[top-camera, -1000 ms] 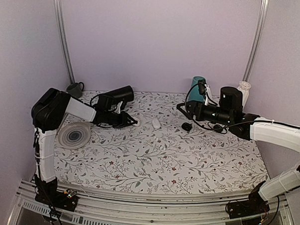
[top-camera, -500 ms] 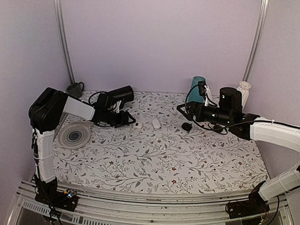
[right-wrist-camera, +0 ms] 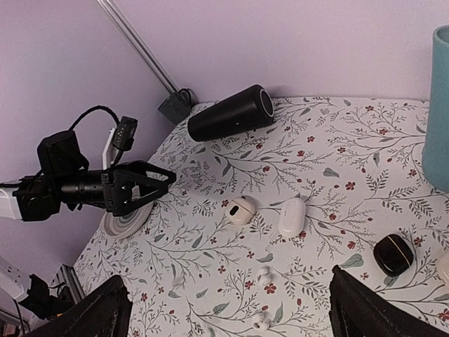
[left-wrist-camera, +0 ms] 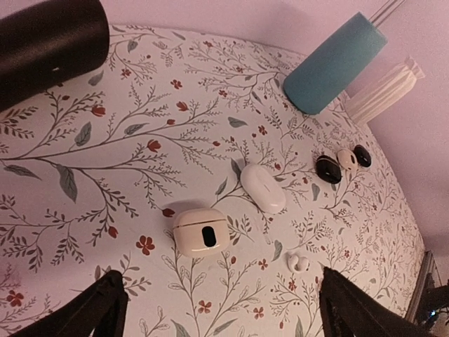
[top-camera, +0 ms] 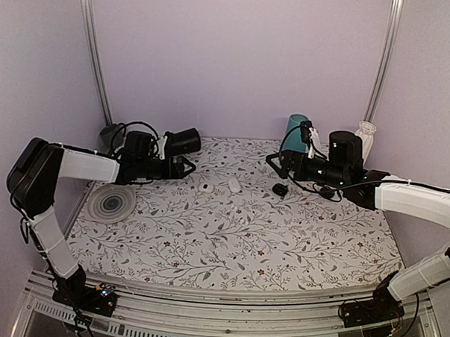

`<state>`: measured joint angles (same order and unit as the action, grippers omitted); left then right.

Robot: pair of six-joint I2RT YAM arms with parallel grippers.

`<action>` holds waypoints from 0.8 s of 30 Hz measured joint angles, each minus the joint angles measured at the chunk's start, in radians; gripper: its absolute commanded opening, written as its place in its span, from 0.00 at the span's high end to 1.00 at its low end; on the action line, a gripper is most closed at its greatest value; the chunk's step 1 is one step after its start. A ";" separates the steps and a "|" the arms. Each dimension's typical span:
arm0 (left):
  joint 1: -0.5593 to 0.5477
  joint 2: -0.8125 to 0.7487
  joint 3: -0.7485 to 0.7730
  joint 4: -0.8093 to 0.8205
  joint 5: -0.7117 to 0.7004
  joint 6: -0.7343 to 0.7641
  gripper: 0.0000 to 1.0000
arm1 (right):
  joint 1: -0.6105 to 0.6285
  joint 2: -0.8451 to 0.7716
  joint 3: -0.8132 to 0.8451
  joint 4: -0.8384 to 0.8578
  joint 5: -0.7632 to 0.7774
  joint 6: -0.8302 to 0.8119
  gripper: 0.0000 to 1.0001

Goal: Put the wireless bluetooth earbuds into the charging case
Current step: Adjust the charging case at the center of the board.

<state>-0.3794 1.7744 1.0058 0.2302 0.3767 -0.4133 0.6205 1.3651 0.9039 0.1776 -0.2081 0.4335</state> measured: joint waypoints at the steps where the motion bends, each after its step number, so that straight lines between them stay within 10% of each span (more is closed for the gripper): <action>1: -0.002 -0.021 -0.019 0.006 -0.006 0.005 0.04 | 0.000 0.001 0.000 -0.001 0.014 0.002 0.01; 24: -0.095 -0.407 -0.249 0.160 -0.131 0.041 0.04 | 0.000 0.105 0.031 -0.079 0.103 0.020 0.01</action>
<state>-0.4744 1.3678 0.7570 0.3901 0.2459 -0.3721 0.6205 1.4704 0.9352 0.0982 -0.1051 0.4534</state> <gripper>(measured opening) 0.959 0.989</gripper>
